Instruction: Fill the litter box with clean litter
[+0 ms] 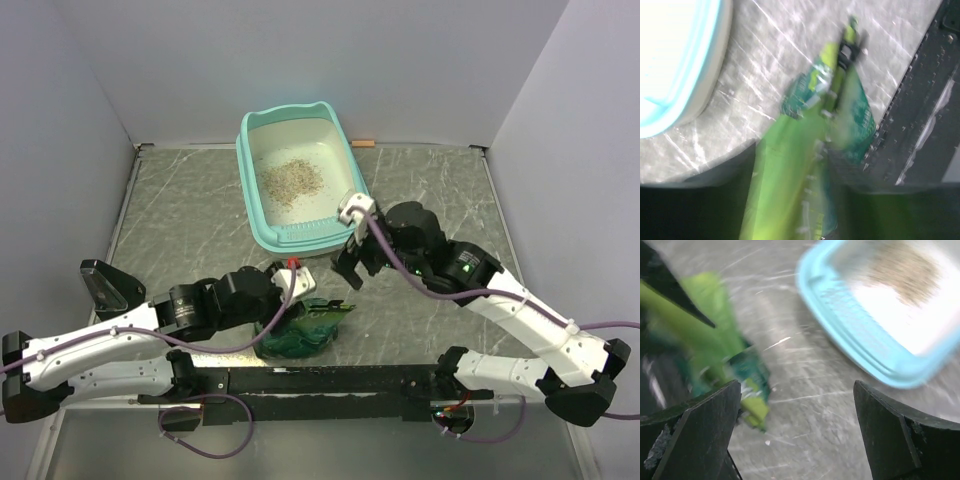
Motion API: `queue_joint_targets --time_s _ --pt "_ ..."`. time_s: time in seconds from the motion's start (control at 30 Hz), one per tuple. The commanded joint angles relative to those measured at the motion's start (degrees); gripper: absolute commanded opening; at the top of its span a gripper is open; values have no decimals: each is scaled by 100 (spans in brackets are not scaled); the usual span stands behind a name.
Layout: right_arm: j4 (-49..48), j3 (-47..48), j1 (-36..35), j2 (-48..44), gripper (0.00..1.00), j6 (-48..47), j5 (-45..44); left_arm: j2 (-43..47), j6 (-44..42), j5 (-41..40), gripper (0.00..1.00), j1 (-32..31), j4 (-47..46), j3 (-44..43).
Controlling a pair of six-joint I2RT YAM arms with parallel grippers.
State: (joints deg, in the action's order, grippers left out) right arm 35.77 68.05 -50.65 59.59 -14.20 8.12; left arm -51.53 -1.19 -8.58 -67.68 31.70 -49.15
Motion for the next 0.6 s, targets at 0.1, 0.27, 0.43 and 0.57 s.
queue_joint_targets --time_s 0.1,0.27,0.43,0.57 --pt "378 472 179 70 100 1937 -2507 354 84 -653 97 27 -586 -745" --pt "238 463 170 -87 100 2702 -2982 389 829 -1803 97 27 -657 -1158" --pt "-325 130 170 -413 100 2878 -2957 319 1288 -2455 97 36 -586 -1475" --pt "-325 103 170 -483 100 2678 -3062 389 1507 -2859 97 36 -727 -1422"
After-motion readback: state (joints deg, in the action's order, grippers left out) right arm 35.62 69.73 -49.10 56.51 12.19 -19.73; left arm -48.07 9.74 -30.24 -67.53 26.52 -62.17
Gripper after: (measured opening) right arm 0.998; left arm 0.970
